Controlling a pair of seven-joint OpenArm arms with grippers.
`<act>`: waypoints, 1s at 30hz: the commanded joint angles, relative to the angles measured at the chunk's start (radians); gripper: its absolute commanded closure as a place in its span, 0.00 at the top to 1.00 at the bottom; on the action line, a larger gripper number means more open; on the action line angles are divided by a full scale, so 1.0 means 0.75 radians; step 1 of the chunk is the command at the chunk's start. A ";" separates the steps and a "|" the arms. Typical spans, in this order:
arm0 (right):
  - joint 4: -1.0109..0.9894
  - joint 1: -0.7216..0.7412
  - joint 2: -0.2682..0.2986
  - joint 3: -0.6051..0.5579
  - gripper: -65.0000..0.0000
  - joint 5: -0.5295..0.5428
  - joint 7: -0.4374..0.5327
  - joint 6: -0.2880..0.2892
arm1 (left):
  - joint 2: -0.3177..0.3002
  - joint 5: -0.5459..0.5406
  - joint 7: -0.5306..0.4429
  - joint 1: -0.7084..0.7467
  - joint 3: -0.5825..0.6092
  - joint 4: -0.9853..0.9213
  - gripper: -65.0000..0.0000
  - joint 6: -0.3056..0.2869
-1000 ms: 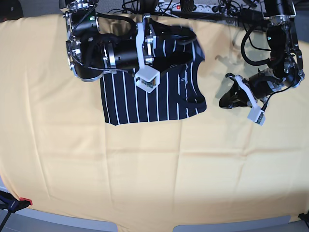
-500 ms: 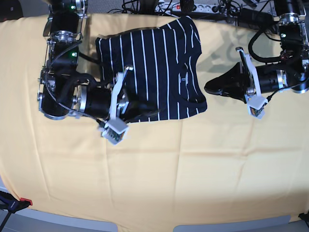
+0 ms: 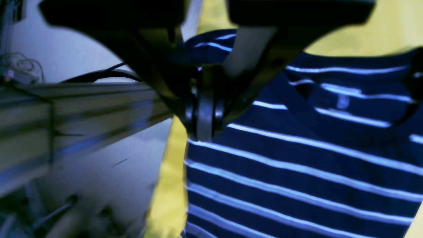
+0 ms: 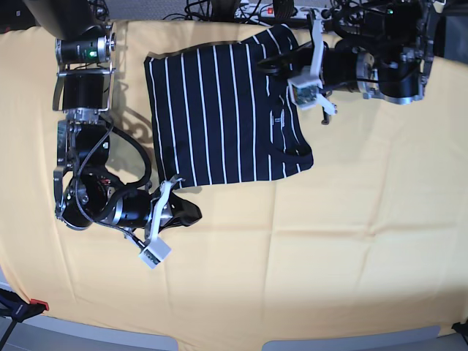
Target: Fold the T-shirt properly
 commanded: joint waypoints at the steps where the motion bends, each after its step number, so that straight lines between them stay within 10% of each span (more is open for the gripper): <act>1: -0.022 0.046 0.018 -0.015 0.00 0.027 0.026 0.002 | -0.013 0.040 -0.055 0.001 0.031 0.021 0.00 -0.004; 15: -0.169 0.056 0.110 -0.302 0.00 -0.212 0.136 0.002 | -0.109 0.726 -0.301 0.039 0.361 0.019 0.00 0.167; 30: -0.165 0.023 0.144 -0.307 0.00 0.057 -0.078 0.002 | -0.127 0.836 -0.387 -0.030 0.361 -0.164 0.00 0.226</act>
